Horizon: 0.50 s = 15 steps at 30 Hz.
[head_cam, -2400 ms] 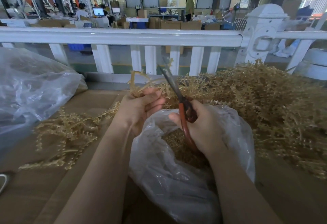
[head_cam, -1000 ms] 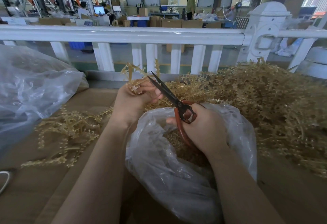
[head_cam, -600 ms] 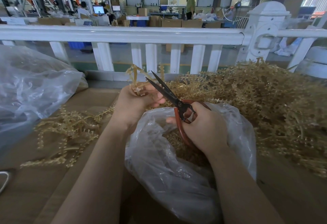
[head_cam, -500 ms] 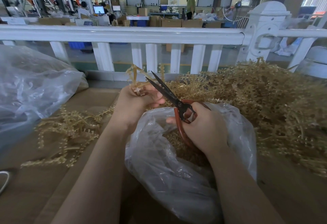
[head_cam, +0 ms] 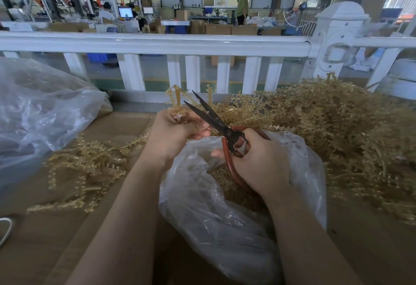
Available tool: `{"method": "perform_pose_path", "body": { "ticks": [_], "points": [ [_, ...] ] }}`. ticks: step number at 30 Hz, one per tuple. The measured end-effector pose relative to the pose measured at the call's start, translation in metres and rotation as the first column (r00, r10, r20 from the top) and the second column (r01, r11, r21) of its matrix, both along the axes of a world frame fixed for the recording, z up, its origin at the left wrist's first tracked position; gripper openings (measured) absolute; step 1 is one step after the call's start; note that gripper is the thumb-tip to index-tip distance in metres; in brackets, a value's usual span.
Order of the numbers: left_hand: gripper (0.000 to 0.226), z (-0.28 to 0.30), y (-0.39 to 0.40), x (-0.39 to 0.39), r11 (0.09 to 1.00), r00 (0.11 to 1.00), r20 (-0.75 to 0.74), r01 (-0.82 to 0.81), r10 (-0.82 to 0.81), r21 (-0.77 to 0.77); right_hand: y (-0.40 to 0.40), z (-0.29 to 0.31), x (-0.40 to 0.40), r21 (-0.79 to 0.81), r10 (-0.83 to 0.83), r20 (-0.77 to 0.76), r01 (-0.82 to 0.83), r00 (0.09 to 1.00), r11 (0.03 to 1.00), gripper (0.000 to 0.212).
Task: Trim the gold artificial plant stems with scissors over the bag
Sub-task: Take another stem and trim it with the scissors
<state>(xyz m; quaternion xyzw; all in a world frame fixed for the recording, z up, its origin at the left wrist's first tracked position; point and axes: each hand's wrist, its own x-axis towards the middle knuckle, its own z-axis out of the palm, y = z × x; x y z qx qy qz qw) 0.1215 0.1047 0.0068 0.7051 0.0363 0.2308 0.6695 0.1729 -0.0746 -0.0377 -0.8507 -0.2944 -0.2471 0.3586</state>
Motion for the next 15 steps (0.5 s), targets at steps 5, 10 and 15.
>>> {"method": "perform_pose_path", "body": {
  "ticks": [5,10,15],
  "points": [
    [0.018,-0.0008,0.0005,0.0003,1.000,1.000,0.005,0.007,-0.007,0.004,0.0008,-0.0001,0.0000,0.013,-0.002,0.010,0.002,1.000,1.000,0.053],
    [0.018,-0.0023,0.0012,0.0007,1.000,1.000,0.004,0.018,-0.018,-0.024,0.0017,-0.0021,0.0009,0.012,-0.002,0.031,0.002,1.000,1.000,0.050],
    [0.013,-0.0023,0.0016,0.0011,0.995,0.999,-0.026,0.029,-0.032,-0.095,0.0019,-0.0025,0.0000,0.027,-0.001,0.016,0.000,1.000,1.000,0.054]
  ]
}}
